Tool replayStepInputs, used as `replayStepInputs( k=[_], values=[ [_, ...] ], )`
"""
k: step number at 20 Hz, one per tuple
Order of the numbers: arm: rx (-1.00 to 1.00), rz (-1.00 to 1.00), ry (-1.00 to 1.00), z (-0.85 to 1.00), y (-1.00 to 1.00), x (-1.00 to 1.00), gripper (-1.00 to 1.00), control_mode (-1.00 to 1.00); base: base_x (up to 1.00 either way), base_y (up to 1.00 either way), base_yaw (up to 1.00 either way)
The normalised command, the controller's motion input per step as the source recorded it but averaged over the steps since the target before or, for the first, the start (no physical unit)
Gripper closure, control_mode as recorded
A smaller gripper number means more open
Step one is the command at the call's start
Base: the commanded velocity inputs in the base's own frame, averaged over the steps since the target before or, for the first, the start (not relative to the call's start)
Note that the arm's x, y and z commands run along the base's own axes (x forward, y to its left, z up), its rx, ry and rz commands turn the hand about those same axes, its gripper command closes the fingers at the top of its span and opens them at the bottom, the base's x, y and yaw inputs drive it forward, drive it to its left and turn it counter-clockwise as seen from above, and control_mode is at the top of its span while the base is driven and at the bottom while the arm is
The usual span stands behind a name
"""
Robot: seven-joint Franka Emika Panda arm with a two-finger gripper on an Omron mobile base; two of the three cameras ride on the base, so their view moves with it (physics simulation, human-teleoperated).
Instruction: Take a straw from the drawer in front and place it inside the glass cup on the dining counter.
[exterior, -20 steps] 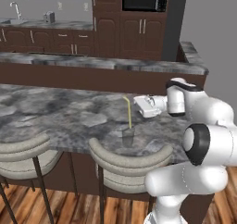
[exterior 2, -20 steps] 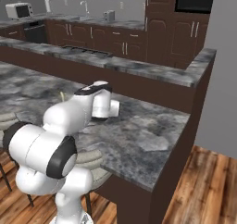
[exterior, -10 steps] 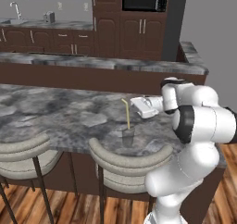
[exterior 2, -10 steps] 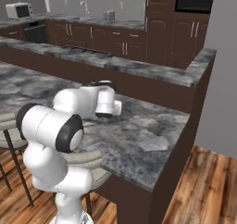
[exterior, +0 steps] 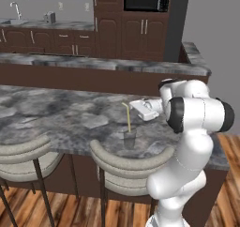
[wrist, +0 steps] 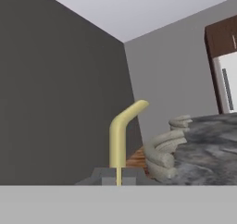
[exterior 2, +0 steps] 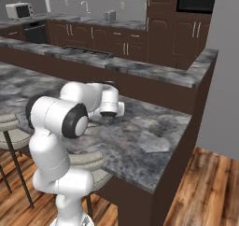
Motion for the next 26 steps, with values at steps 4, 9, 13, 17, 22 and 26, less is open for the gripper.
replayStepInputs(
  k=[4, 9, 13, 17, 22, 26],
  values=[
    [0.00, 0.05, 0.00, -0.19, -0.02, 0.08, 1.00, -1.00, 0.00, 0.00, 0.00],
    [0.00, 0.06, 0.00, -0.18, -0.05, 0.04, 1.00, -1.00, 0.00, 0.00, 0.00],
    [0.00, 0.06, 0.00, -0.17, -0.04, 0.01, 1.00, -1.00, 0.00, 0.00, 0.00],
    [0.00, 0.07, 0.00, -0.12, 0.00, 0.00, 1.00, -1.00, 0.00, 0.00, 0.00],
    [0.00, 0.08, 0.00, -0.13, 0.00, 0.00, 1.00, -1.00, 0.00, 0.00, 0.00],
    [0.00, 0.08, 0.00, -0.13, 0.00, -0.13, 1.00, -1.00, 0.00, 0.00, 0.00]
  ],
)
